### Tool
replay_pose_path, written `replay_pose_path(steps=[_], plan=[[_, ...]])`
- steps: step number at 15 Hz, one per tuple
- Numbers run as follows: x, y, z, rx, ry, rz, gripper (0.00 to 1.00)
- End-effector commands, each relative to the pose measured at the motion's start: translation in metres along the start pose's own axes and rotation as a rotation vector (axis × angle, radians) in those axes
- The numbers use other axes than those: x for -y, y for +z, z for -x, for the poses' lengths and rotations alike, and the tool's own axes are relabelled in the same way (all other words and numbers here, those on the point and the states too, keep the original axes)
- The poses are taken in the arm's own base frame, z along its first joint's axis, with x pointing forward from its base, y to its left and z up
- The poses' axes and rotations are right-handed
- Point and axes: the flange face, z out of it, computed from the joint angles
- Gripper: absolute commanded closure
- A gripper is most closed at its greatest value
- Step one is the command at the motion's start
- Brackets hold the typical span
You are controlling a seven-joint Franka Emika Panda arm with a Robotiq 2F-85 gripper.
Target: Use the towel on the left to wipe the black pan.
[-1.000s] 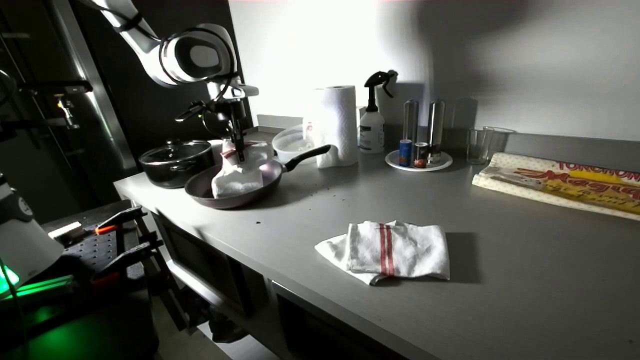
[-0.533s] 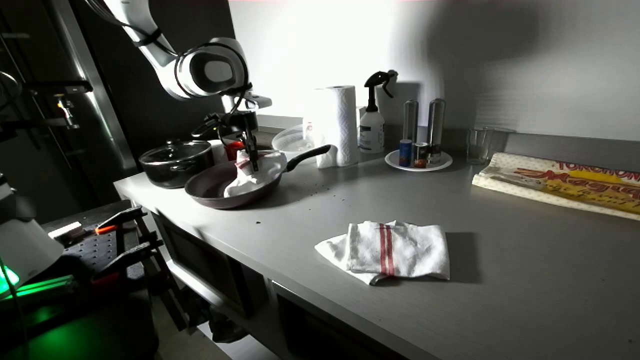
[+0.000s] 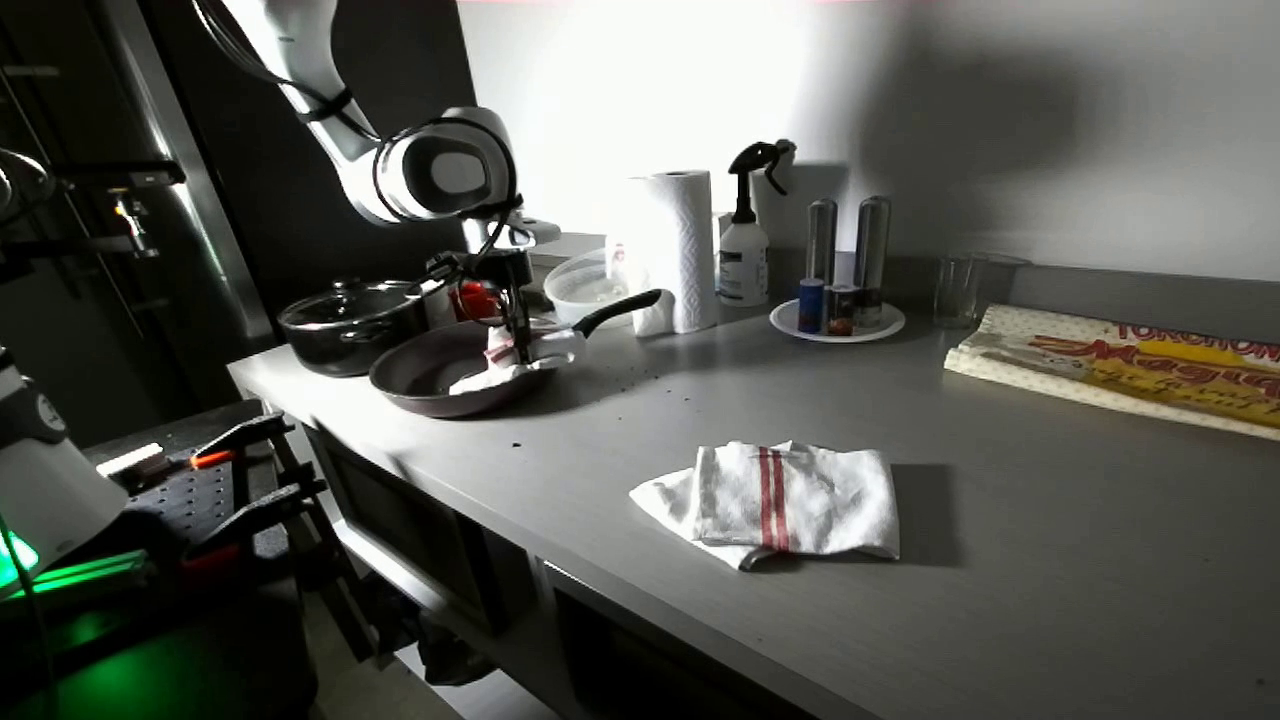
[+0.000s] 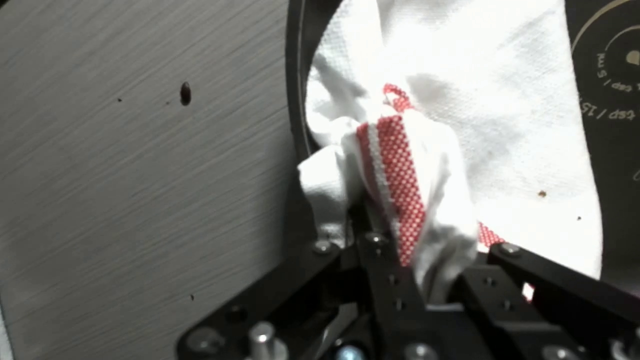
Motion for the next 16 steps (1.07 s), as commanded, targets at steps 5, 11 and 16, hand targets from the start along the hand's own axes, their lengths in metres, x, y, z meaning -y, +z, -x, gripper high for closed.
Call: replay_pose_path(steps=[5,11,16], plan=[[0.029,0.017,0.004,-0.012,-0.091,0.048,0.97],[0.051,0.032,0.003,0.001,-0.145,0.048,0.97],[0.049,0.049,-0.011,0.026,-0.157,0.052,0.97]])
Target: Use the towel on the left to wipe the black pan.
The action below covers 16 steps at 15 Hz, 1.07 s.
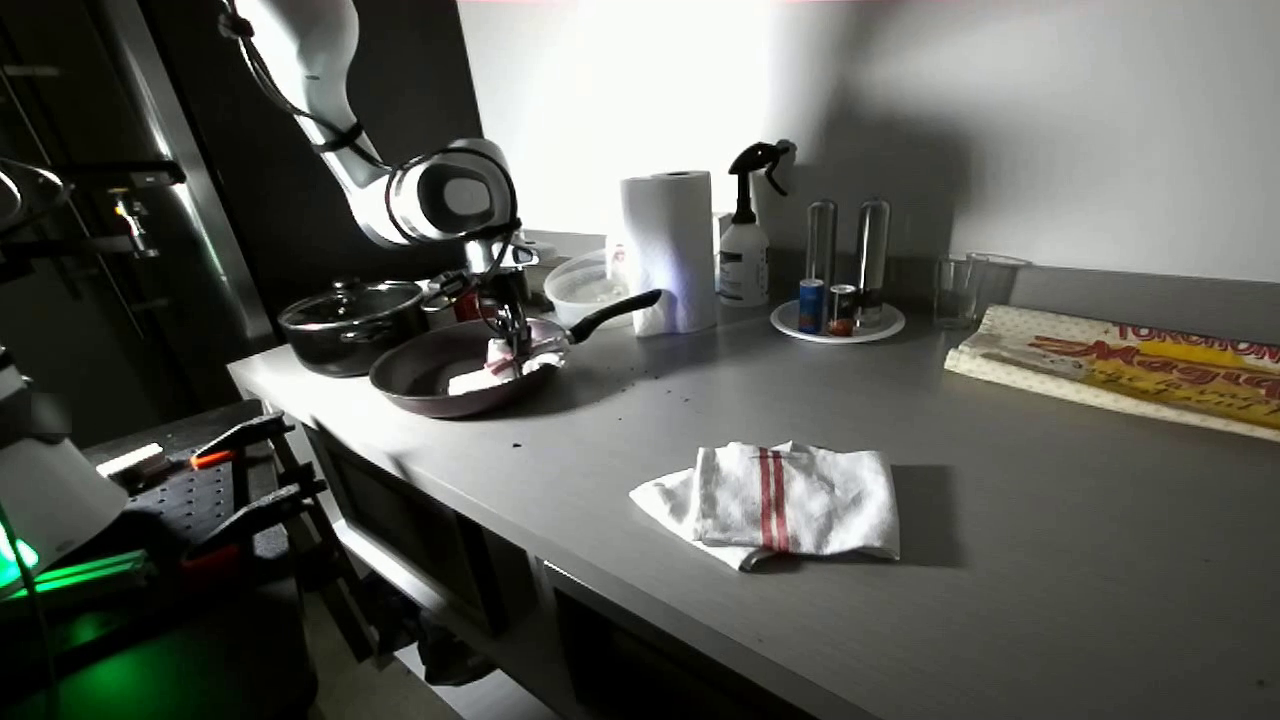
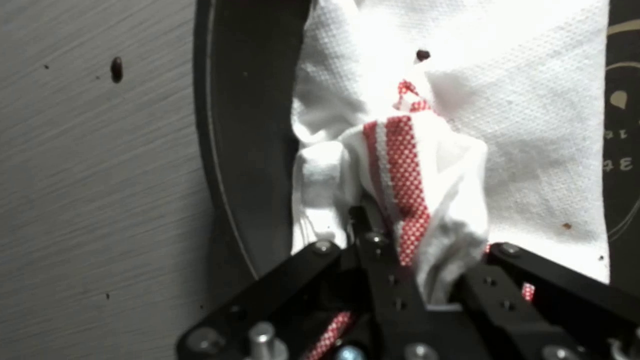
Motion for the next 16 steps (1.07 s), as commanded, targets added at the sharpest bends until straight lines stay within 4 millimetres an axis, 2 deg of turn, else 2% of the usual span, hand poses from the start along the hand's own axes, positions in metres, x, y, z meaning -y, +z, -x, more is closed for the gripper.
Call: replay_pose_path(steps=[1,8,12,16], plan=[[0.005,0.014,-0.016,0.012,-0.031,-0.002,0.97],[0.026,0.015,-0.008,0.014,-0.115,-0.031,0.97],[0.051,0.016,0.010,0.029,-0.192,-0.057,0.97],[0.085,0.009,0.035,0.036,-0.293,-0.082,0.97]])
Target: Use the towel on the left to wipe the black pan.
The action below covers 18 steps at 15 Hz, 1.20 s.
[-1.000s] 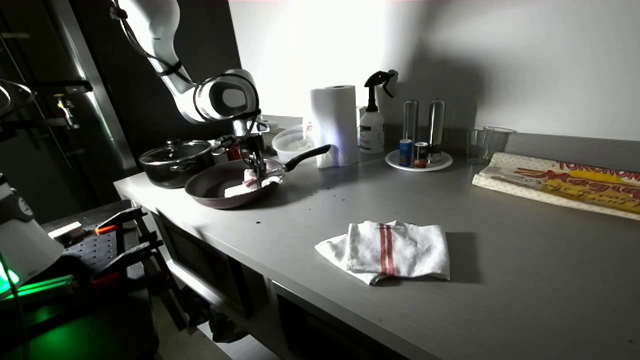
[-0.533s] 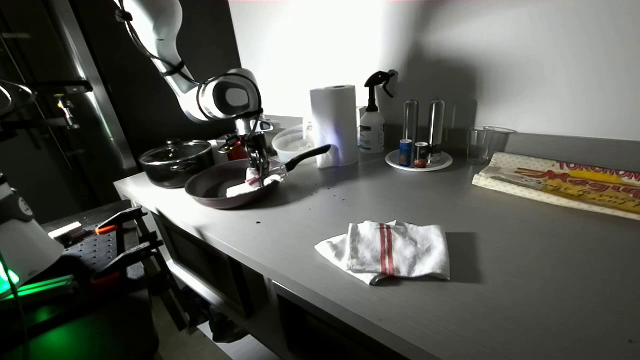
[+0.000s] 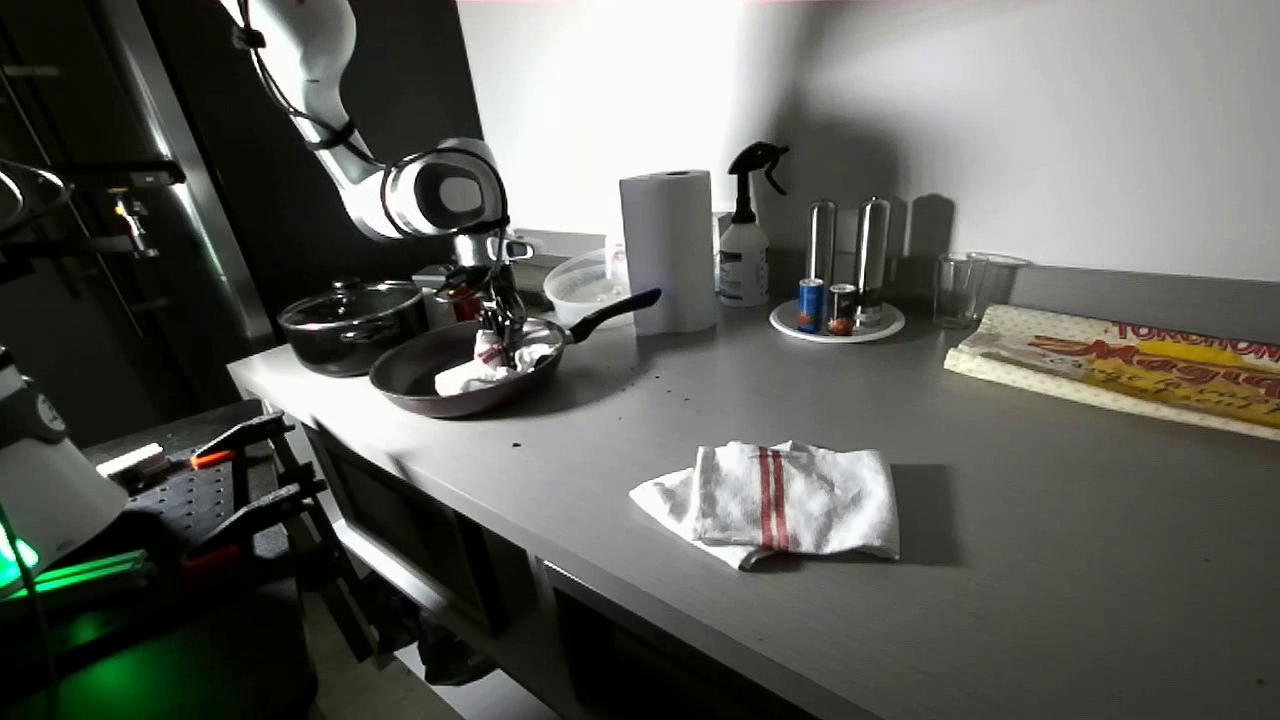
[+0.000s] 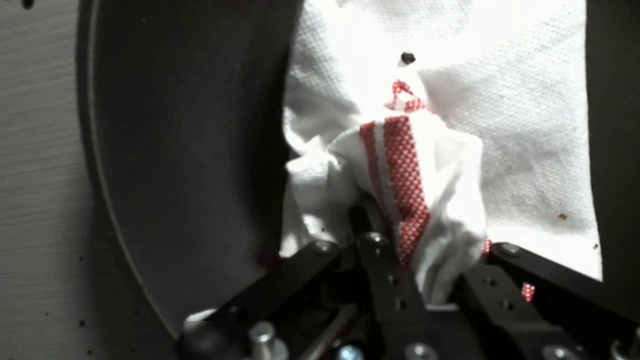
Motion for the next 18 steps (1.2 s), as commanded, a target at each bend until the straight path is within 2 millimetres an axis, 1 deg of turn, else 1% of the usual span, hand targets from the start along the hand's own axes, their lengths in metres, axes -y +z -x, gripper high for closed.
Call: replay_pose_path(steps=[1,4,6,8,10,12,14,15,18], plan=[[0.047,0.020,0.027,0.038,-0.098,-0.049,0.97],[0.074,0.018,0.043,0.059,-0.171,-0.065,0.97],[0.085,0.018,0.055,0.066,-0.212,-0.063,0.97],[0.091,0.014,0.059,0.069,-0.234,-0.064,0.97],[0.088,0.011,0.052,0.066,-0.227,-0.061,0.97],[0.074,0.009,0.038,0.055,-0.189,-0.052,0.97],[0.054,0.004,0.023,0.039,-0.136,-0.052,0.97],[0.041,0.002,0.016,0.033,-0.109,-0.053,0.97],[0.002,0.002,-0.001,0.014,-0.023,-0.045,0.97]])
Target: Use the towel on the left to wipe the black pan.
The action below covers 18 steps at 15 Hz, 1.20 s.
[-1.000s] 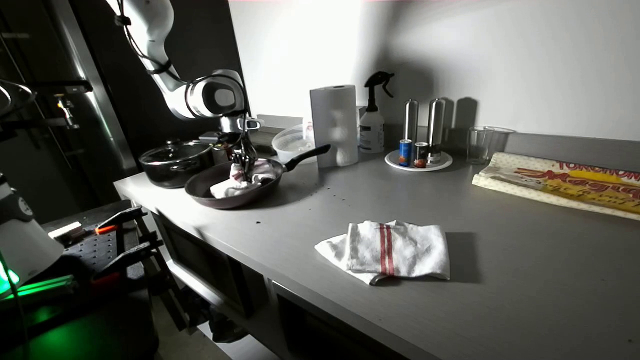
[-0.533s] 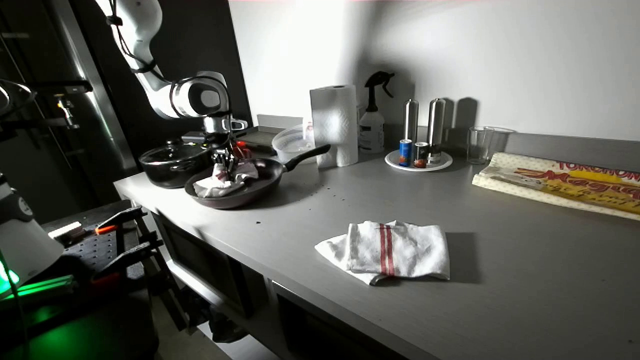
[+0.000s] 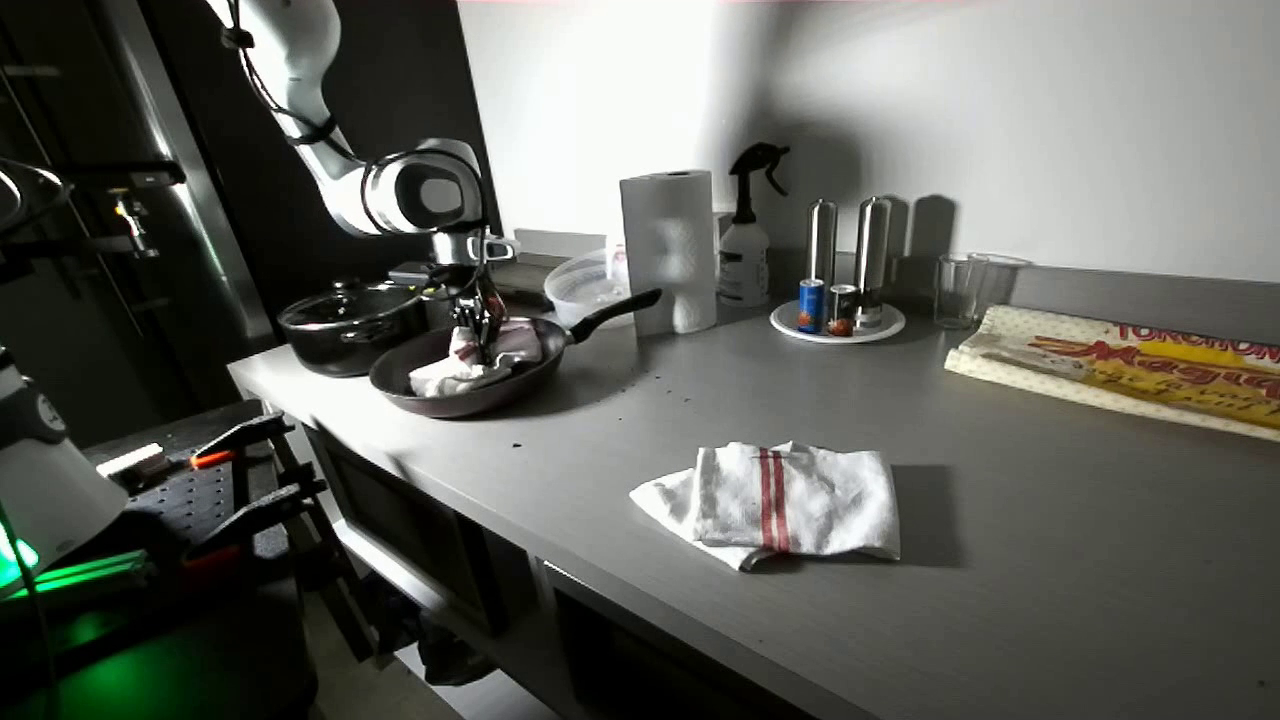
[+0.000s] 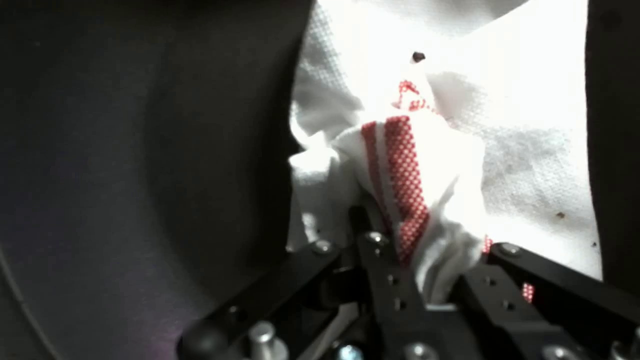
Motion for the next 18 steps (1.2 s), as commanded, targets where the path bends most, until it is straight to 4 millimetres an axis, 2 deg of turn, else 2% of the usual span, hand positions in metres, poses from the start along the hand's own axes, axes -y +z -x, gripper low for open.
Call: replay_pose_path(steps=[1,4,7,10,18], plan=[[-0.048,0.005,-0.019,-0.008,0.090,0.005,0.97],[-0.074,0.006,-0.025,-0.010,0.140,0.014,0.97],[-0.077,0.008,-0.025,0.000,0.149,0.015,0.97],[-0.062,0.010,-0.017,0.018,0.126,0.005,0.97],[-0.004,0.011,0.036,0.090,-0.036,-0.025,0.97]])
